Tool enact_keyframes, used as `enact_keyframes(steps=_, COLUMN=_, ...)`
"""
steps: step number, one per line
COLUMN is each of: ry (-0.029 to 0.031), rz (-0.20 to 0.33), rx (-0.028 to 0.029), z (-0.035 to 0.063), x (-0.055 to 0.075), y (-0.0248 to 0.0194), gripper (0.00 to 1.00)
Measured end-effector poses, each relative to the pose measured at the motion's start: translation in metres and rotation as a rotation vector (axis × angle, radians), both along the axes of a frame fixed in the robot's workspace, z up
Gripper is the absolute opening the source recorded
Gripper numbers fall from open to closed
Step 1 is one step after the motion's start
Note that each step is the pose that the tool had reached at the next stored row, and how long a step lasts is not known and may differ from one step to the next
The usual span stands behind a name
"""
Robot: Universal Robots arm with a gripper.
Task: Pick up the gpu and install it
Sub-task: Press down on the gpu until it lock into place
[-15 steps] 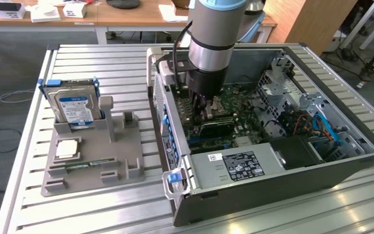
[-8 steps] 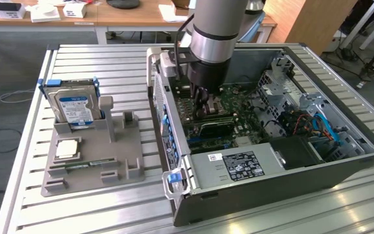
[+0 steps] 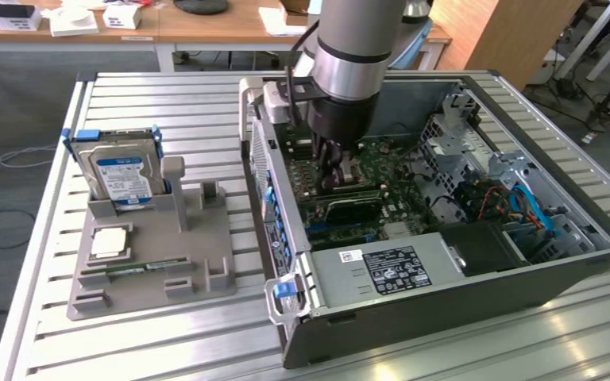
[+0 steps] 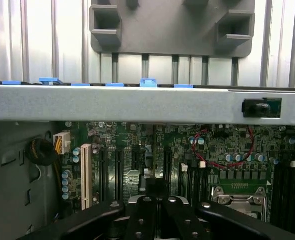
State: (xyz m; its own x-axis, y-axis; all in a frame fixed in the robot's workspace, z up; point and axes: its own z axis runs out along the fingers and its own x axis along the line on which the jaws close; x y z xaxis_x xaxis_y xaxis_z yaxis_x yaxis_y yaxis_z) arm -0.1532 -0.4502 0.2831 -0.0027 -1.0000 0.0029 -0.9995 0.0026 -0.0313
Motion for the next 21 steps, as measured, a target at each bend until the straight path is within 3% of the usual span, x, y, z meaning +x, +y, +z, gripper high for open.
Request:
enact_keyframes(steps=14, ry=-0.0001, rz=0.000, rx=0.0001, z=-0.0001, x=0.028, y=0.0000, gripper=0.11)
enact_keyframes(steps=21, ry=-0.0001, rz=0.000, rx=0.0001, z=-0.0032, x=0.029, y=-0.0001, gripper=0.11)
